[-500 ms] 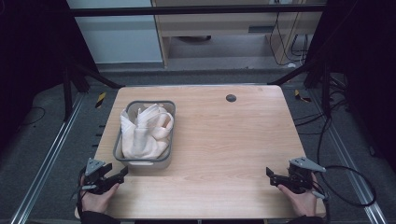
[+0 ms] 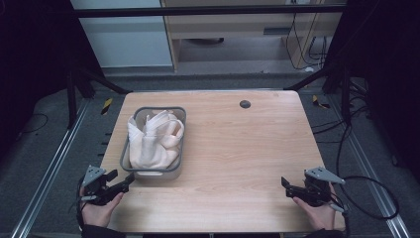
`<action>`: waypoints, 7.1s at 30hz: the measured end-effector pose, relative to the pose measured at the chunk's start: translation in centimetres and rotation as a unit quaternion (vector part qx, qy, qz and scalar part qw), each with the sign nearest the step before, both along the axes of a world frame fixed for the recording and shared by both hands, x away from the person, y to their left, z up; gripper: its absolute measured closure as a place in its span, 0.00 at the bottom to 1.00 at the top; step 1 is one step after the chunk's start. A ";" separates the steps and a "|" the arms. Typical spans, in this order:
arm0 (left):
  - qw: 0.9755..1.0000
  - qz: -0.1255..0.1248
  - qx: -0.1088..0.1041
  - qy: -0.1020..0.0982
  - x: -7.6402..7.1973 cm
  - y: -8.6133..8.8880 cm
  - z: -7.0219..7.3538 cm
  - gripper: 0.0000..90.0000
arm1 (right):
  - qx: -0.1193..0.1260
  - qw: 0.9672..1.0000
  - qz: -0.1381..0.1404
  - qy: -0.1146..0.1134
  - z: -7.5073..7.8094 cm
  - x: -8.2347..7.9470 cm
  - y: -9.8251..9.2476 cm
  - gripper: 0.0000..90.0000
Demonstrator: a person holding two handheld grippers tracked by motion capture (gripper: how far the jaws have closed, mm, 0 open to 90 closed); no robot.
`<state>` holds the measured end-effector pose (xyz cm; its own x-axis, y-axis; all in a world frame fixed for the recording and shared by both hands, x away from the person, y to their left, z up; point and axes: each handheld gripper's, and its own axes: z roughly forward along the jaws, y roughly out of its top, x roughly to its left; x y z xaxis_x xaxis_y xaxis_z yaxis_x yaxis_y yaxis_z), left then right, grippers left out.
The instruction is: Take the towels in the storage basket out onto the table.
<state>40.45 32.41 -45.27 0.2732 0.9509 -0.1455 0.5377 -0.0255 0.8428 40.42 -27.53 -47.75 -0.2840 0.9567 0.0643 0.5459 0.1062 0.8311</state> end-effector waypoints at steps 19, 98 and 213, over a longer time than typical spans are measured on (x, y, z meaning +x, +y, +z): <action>0.999 -0.020 0.005 -0.028 0.4 -0.6 3.7 0.32 | -0.018 1.000 0.012 0.002 -0.3 0.1 0.2 0.15; 0.990 -0.095 0.079 0.064 10.9 -6.5 6.8 0.27 | -0.017 1.000 0.015 0.001 -0.3 0.5 0.0 0.13; 0.985 -0.143 0.094 0.006 8.3 -8.9 15.6 0.72 | -0.019 1.000 0.020 0.007 -0.4 0.5 0.0 0.11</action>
